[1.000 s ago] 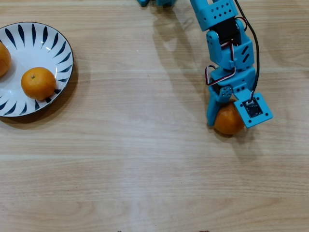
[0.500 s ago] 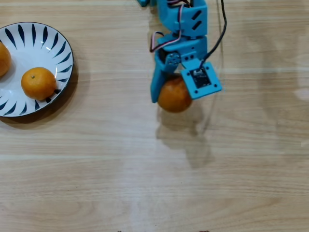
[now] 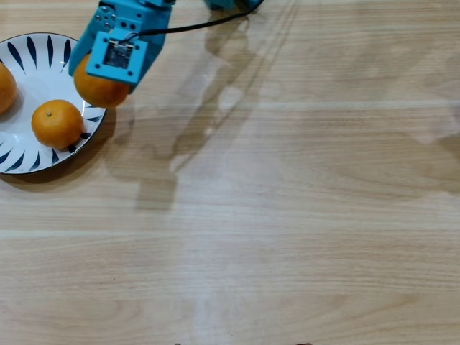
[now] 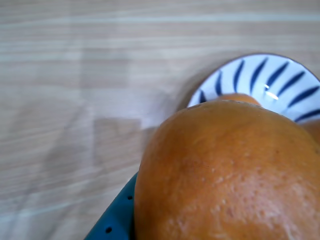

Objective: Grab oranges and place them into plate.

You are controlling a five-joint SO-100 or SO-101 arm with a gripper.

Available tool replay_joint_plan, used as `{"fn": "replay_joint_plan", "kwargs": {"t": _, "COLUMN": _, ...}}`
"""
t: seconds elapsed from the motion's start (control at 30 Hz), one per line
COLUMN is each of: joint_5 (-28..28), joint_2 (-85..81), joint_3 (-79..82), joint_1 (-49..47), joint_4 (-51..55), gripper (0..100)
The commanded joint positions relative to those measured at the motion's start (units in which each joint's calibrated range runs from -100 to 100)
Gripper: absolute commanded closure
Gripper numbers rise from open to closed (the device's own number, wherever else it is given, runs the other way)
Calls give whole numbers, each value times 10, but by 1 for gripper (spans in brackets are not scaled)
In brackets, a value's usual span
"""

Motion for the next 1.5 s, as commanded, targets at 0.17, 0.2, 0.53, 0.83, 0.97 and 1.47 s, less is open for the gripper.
{"fn": "replay_joint_plan", "kwargs": {"t": 0.17, "joint_5": 3, "joint_2": -41, "joint_3": -10, "joint_1": 156, "joint_4": -9, "gripper": 75}}
{"fn": "replay_joint_plan", "kwargs": {"t": 0.2, "joint_5": 0, "joint_2": -40, "joint_3": -10, "joint_1": 165, "joint_4": -9, "gripper": 75}}
{"fn": "replay_joint_plan", "kwargs": {"t": 0.53, "joint_5": 3, "joint_2": 18, "joint_3": -10, "joint_1": 168, "joint_4": -103, "gripper": 74}}
{"fn": "replay_joint_plan", "kwargs": {"t": 0.83, "joint_5": 0, "joint_2": 139, "joint_3": -11, "joint_1": 168, "joint_4": -224, "gripper": 74}}
{"fn": "replay_joint_plan", "kwargs": {"t": 0.97, "joint_5": -1, "joint_2": 155, "joint_3": -11, "joint_1": 169, "joint_4": -226, "gripper": 74}}
{"fn": "replay_joint_plan", "kwargs": {"t": 1.47, "joint_5": 0, "joint_2": 155, "joint_3": -11, "joint_1": 174, "joint_4": -221, "gripper": 50}}
